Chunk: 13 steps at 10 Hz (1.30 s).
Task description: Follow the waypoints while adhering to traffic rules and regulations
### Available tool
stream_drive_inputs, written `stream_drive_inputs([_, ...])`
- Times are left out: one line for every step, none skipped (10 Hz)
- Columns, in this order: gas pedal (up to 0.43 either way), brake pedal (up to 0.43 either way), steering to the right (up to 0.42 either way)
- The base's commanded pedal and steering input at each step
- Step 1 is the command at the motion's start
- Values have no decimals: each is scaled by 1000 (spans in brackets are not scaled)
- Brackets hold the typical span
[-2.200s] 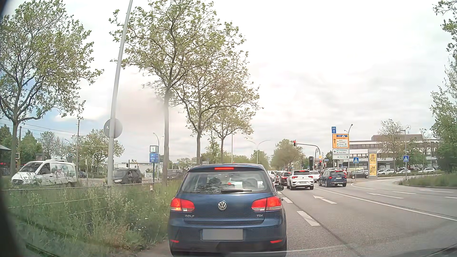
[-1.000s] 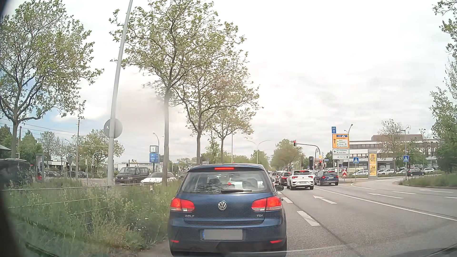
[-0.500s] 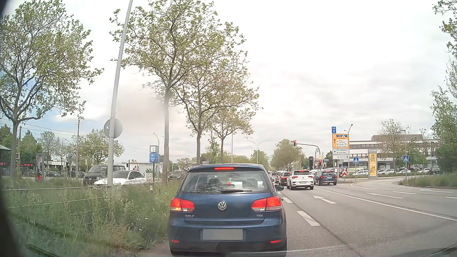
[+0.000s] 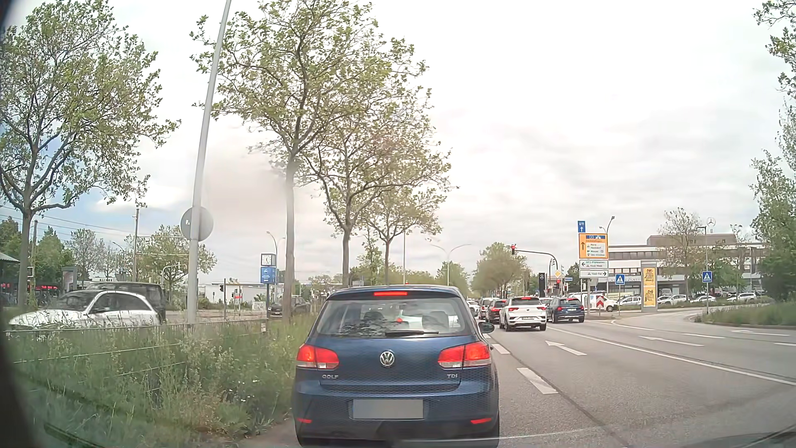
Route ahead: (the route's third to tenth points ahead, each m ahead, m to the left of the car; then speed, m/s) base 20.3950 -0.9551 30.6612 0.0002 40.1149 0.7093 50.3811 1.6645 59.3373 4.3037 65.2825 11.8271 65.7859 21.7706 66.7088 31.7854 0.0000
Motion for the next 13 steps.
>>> stream_drive_inputs([0,268,5])
stream_drive_inputs([0,268,5])
stream_drive_inputs([0,268,5])
stream_drive_inputs([0,268,5])
stream_drive_inputs([0,268,5])
stream_drive_inputs([0,268,5])
stream_drive_inputs([0,268,5])
stream_drive_inputs([0,268,5])
stream_drive_inputs([0,268,5])
stream_drive_inputs([0,268,5])
stream_drive_inputs([0,268,5])
stream_drive_inputs([0,268,5])
stream_drive_inputs([0,268,5])
